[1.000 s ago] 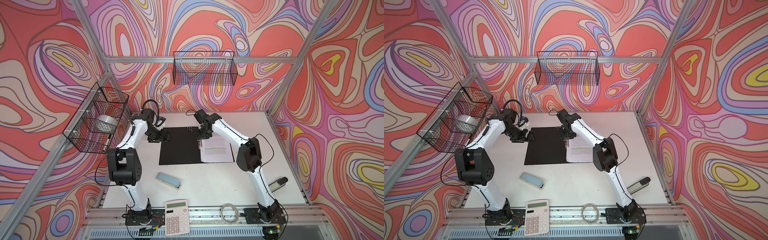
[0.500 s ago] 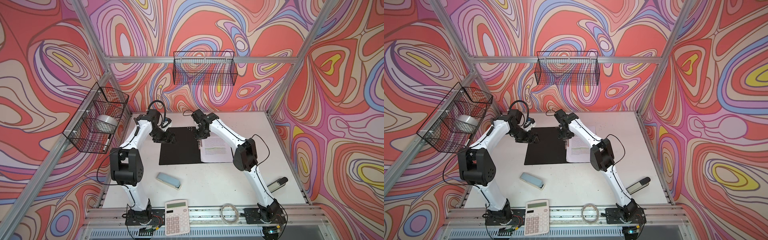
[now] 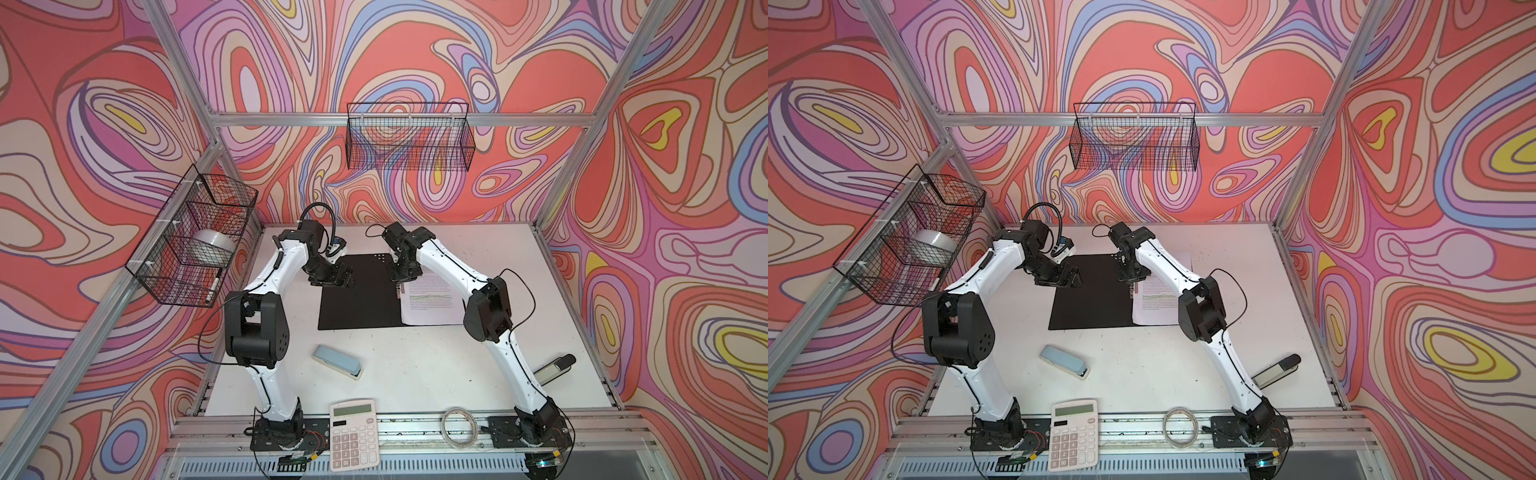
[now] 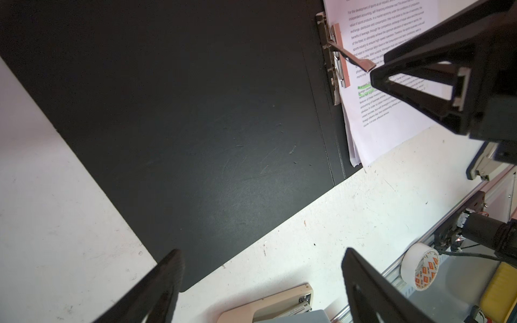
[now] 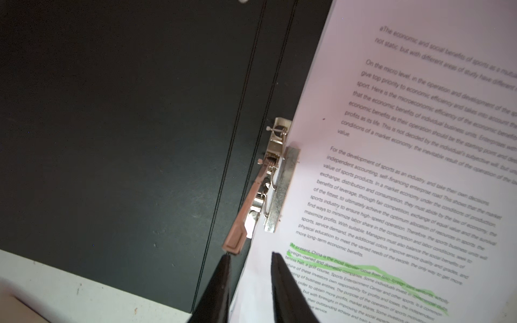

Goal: Put the files into the folder

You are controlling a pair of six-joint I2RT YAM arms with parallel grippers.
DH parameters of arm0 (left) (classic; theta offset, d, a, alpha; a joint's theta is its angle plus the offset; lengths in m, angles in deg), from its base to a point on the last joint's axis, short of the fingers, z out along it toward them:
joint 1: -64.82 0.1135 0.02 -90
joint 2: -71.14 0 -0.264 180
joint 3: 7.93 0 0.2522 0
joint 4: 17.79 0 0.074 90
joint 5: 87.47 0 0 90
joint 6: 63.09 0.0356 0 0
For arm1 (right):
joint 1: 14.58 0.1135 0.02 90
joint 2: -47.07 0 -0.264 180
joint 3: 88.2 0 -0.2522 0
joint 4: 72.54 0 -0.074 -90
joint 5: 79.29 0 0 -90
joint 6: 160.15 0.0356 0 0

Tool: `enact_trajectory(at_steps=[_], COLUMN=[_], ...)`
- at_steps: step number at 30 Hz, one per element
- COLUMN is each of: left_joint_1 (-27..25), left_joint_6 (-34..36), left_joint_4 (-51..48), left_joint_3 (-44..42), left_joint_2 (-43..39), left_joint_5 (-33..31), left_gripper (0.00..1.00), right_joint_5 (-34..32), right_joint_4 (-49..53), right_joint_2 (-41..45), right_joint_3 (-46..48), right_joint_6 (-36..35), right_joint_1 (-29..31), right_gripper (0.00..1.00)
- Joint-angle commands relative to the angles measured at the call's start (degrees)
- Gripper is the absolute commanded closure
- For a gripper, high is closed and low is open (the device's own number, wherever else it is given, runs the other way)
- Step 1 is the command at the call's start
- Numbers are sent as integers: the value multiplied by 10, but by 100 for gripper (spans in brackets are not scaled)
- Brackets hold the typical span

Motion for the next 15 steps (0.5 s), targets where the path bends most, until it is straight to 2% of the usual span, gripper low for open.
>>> enact_trajectory(at_steps=[1, 3, 4, 10, 15], left_joint_1=[-5, -6, -9, -29, -29], left_joint_6=[33, 78, 85, 83, 83], left_joint_4=[-20, -53, -58, -43, -46], left_joint_3=[5, 6, 1, -16, -12], left_joint_2=[-2, -7, -11, -9, -4], left_joint_5=[49, 122, 134, 80, 82], left_gripper=[11, 11, 10, 10, 10], right_joint_5=[46, 77, 77, 64, 38], right_joint_4=[6, 2, 0, 1, 11], right_joint_2=[-7, -2, 1, -2, -28], right_joint_3=[-26, -36, -37, -49, -67], right_joint_6=[-8, -1, 6, 3, 3], right_joint_1=[2, 2, 2, 1, 1], right_gripper=[76, 77, 78, 80, 83])
